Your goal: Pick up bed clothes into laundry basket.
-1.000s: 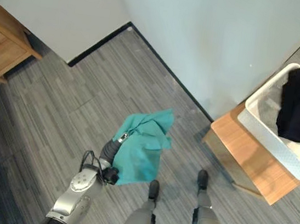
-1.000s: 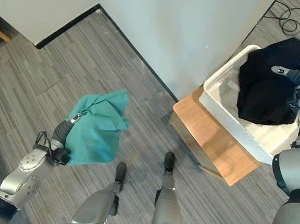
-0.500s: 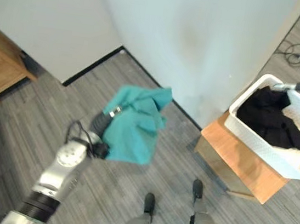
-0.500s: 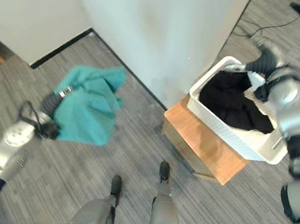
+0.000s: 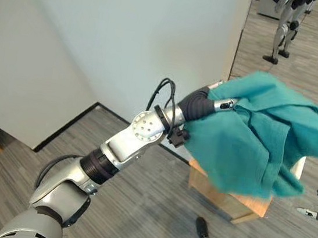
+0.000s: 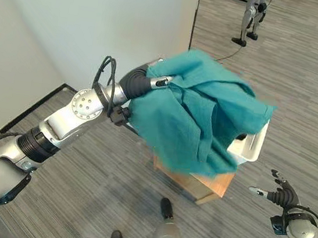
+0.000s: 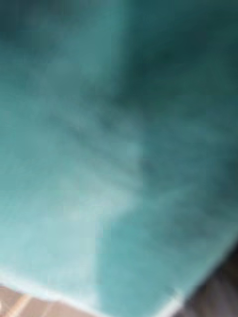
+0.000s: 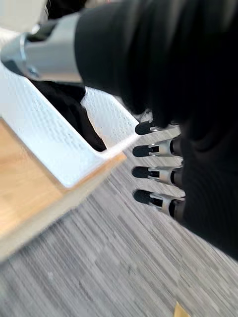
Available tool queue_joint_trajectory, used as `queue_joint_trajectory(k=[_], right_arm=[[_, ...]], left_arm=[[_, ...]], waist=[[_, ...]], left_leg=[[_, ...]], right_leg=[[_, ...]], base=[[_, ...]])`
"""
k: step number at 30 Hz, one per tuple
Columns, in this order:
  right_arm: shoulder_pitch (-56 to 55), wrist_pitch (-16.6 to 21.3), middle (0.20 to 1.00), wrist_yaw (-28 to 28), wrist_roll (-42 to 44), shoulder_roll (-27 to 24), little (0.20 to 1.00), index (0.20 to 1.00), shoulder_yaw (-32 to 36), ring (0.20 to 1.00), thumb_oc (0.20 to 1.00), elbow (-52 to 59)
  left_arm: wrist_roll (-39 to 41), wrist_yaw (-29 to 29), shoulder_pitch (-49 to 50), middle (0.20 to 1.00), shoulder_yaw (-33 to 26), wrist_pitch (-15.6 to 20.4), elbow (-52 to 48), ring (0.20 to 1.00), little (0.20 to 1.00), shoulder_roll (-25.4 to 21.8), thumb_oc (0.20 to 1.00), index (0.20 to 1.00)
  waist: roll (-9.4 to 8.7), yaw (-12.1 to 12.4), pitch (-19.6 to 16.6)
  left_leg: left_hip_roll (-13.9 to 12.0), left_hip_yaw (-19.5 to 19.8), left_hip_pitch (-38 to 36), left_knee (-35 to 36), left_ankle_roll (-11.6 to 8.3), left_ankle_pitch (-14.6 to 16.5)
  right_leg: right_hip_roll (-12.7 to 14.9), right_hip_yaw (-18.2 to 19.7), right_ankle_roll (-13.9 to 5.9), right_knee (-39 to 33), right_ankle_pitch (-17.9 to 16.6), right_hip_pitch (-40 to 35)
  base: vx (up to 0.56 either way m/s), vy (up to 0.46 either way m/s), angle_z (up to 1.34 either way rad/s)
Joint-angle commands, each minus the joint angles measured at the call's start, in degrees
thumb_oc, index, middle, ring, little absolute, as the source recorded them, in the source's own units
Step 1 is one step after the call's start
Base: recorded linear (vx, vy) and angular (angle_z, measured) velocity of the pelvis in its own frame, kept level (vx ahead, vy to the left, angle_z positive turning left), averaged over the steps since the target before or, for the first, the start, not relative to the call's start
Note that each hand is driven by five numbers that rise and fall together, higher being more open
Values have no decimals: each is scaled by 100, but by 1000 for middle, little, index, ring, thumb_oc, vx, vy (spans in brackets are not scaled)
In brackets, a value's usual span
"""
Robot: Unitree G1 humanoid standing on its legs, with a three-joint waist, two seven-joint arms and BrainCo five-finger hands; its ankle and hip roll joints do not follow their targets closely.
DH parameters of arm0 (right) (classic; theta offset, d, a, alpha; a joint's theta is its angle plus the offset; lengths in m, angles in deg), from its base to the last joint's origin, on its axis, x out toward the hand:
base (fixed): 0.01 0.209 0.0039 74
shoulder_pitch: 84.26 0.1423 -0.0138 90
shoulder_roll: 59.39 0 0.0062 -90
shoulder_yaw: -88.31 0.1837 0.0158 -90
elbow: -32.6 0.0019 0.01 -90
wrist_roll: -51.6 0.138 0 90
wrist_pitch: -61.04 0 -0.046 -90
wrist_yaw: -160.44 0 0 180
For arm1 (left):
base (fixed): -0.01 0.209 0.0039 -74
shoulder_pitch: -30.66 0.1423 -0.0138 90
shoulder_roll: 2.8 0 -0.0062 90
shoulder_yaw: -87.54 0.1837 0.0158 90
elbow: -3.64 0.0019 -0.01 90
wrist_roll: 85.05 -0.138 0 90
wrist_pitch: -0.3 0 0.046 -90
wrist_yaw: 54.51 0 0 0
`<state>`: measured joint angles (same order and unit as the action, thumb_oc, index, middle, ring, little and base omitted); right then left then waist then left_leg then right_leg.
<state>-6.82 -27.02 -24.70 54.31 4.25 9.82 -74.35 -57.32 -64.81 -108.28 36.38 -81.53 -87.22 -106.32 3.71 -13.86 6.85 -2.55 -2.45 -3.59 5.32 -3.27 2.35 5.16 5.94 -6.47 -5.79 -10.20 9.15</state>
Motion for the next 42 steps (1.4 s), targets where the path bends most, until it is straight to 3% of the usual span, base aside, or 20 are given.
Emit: queue_joint_trajectory(k=[1,6,8,9,13,14,16,17,18,19,21,22,24,25,26,33,42], right_arm=[[208,325,1000,-75,-44,-216,1000,1000,112,1000,1000,353],[-133,355,1000,-462,10,-133,1000,1000,58,1000,1000,969],[-184,335,1000,-524,58,-83,1000,1000,48,1000,1000,1038],[-248,334,1000,-580,146,7,1000,1000,-50,1000,1000,1097],[-173,309,1000,-661,205,98,1000,1000,-292,1000,1000,1143],[-90,299,1000,-684,175,88,1000,1000,-408,1000,1000,1154],[266,257,1000,-693,109,44,1000,1000,-657,1000,1000,1151],[437,227,1000,-711,66,45,1000,1000,-812,1000,1000,1120],[463,223,1000,-757,61,103,1000,1000,-939,1000,1000,1065],[229,208,1000,-791,29,158,1000,1000,-881,1000,1000,1093],[222,191,1000,-743,-99,96,1000,1000,-861,1000,1000,1053],[331,212,1000,-730,81,169,1000,1000,-997,1000,1000,1000],[306,192,1000,-749,89,190,1000,1000,-1022,1000,1000,963],[255,186,1000,-796,29,149,1000,1000,-1006,1000,1000,992],[199,220,1000,-801,44,150,1000,1000,-986,1000,1000,981],[-224,154,1000,-923,-2,441,1000,1000,-855,1000,1000,812],[-277,131,1000,-966,-163,544,1000,1000,-941,1000,1000,696]], left_arm=[[-236,3,-758,200,-19,289,485,200,200,114,200,200],[-519,92,-1330,200,294,265,1147,200,200,405,200,200],[-633,146,-1483,200,365,289,1347,200,200,497,200,200],[-633,292,-1606,200,389,264,1739,200,200,657,200,200],[-571,481,-1811,200,341,265,2222,200,200,741,200,200],[-561,565,-1825,200,269,269,2263,200,200,677,200,200],[-585,595,-1949,200,100,232,2186,200,200,327,200,200],[-617,612,-2006,200,62,226,2159,200,200,188,200,200],[-688,617,-2062,200,24,213,2262,200,200,92,200,200],[-592,470,-1939,200,-15,202,2221,200,200,157,200,200],[-642,473,-1971,200,1,169,2148,200,200,258,200,200],[-596,602,-2020,200,-30,209,2221,200,200,322,200,200],[-538,571,-2025,200,-2,206,2193,200,200,327,200,200],[-547,507,-2031,200,17,212,2127,200,200,269,200,200],[-635,499,-1968,200,21,236,2021,200,200,198,200,200],[-490,352,-1599,200,-12,237,1819,200,200,-42,200,200],[-450,244,-1214,200,-113,249,1541,200,200,-443,200,200]], waist=[[-303,118,-253],[-307,-241,-301],[-300,-280,-294],[-259,-421,-262],[-197,-538,-175],[-150,-536,-73],[-70,-350,107],[-87,-333,119],[-120,-325,94],[-154,-293,58],[-265,-242,58],[-584,40,81],[-671,63,40],[-692,159,-44],[-700,305,-48],[-458,224,-253],[-460,383,-303]], left_leg=[[-147,54,65,-32,-16,-168],[-161,-388,-94,-32,-12,-78],[-168,-455,-112,-32,-19,-68],[-163,-531,-122,-32,-33,-73],[-190,-673,-115,-32,-52,-65],[-270,-796,-197,-32,-57,-32],[-492,-1183,-302,-32,-138,-65],[-584,-1295,-355,-32,-188,-102],[-709,-1363,-491,-32,-288,-185],[-1043,-1442,-483,-485,-522,-727],[-1214,-1026,-91,-1575,-571,-1272],[-691,-304,604,-1757,-329,-1015],[-764,-521,678,-1551,-332,-974],[-644,-564,805,-1147,-310,-877],[-397,-363,941,-862,-269,-900],[-215,-266,235,-64,-108,-731],[-57,-319,95,-32,27,-541]], right_leg=[[245,28,-394,131,241,-205],[145,375,-484,169,175,-75],[129,431,-490,171,171,-51],[111,479,-495,179,157,-8],[65,483,-513,423,249,186],[3,327,-523,812,393,327],[277,-802,-442,1405,578,575],[341,-1052,-412,1463,561,611],[228,-1060,-366,1256,688,429],[75,-1206,-235,1119,740,128],[-53,-1254,-3,922,745,-225],[63,-1044,25,624,690,-583],[108,-1000,-17,478,660,-718],[83,-885,-31,348,657,-849],[-1,-708,-38,220,674,-994],[-34,-562,-116,105,735,-1092],[65,-445,-241,90,659,-1048]], base=[[10,23,-46],[38,23,-46],[25,13,-46],[26,15,-46],[25,-4,-36],[7,-37,-36],[12,-125,-67],[112,-241,-167],[242,-388,-160],[245,-434,-106],[228,-424,13],[245,-306,43],[187,-95,-18],[219,13,-90],[216,11,-93],[108,104,-90],[4,92,4]])
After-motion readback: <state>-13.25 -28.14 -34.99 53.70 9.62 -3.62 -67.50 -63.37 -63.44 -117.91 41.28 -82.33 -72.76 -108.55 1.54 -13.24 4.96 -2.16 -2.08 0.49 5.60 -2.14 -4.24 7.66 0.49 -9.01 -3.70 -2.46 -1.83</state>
